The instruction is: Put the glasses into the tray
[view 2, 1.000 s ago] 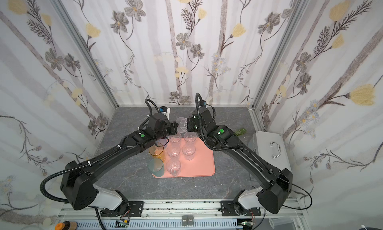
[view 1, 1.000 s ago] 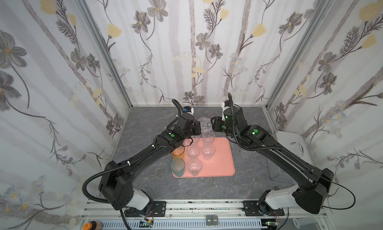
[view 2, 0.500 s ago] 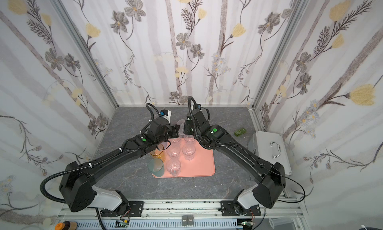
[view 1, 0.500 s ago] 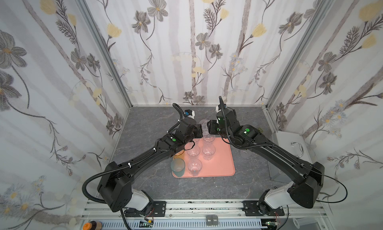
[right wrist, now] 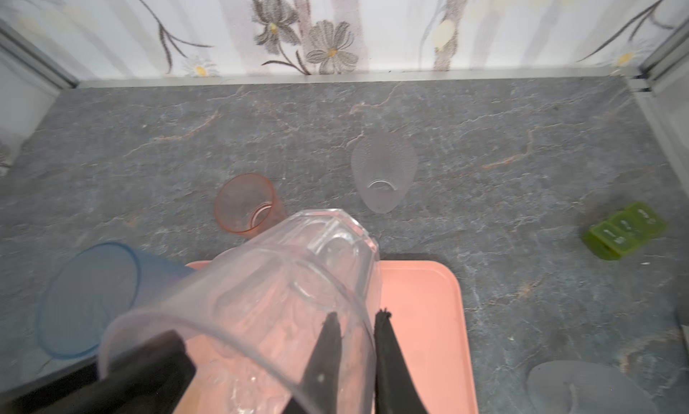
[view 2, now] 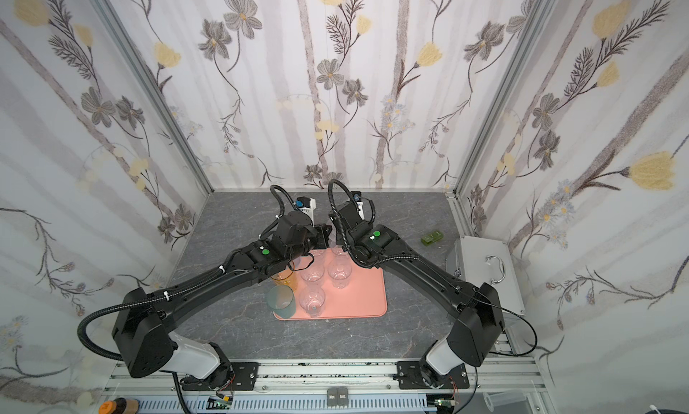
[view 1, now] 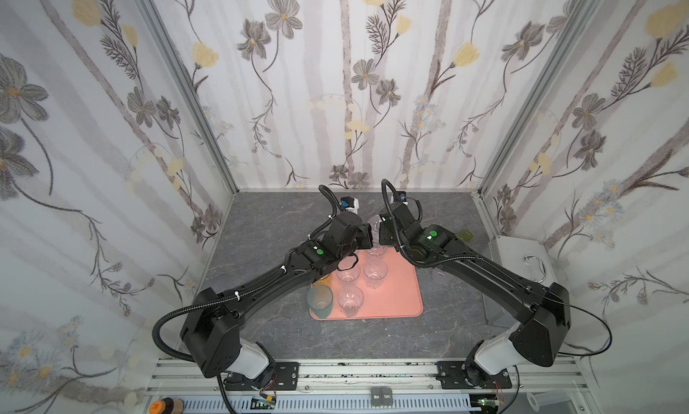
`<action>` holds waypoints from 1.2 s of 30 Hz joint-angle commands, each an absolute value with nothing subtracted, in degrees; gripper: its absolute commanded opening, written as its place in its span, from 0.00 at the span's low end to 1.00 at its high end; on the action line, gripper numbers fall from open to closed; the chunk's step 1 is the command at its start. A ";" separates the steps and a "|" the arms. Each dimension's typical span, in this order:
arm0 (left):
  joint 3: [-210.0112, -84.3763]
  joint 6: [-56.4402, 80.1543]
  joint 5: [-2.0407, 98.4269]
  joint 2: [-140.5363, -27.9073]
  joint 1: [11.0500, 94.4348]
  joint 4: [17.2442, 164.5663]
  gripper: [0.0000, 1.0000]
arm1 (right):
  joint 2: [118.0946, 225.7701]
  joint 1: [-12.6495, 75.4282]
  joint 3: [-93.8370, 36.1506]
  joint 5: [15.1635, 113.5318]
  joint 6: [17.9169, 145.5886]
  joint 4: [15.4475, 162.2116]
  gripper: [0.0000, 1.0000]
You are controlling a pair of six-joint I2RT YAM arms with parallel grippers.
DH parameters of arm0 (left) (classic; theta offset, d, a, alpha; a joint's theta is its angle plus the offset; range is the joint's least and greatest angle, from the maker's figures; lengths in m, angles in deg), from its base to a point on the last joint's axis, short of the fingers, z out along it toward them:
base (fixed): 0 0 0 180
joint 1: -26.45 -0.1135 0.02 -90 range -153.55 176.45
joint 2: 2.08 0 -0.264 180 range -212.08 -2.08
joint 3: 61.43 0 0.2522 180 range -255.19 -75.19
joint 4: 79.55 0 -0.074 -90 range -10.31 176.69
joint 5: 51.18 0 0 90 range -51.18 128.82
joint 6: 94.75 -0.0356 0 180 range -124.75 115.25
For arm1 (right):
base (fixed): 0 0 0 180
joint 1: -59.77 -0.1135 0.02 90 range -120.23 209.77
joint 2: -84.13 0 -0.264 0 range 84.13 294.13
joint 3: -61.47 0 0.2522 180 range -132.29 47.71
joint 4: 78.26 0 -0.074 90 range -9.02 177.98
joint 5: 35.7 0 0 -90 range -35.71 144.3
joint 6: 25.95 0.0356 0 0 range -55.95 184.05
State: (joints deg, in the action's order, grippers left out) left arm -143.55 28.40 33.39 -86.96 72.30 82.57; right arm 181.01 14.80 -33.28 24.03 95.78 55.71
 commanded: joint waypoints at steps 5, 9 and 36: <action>-145.95 32.25 37.76 -88.30 73.43 89.82 0.21 | 178.41 15.62 -32.34 22.10 96.01 55.37 0.03; -145.11 31.96 38.25 -87.15 73.47 90.11 0.35 | 177.29 17.10 -31.17 23.60 95.11 55.16 0.00; -127.78 22.46 25.29 -77.53 68.04 90.46 0.81 | 166.35 13.40 -3.60 47.61 102.29 47.23 0.01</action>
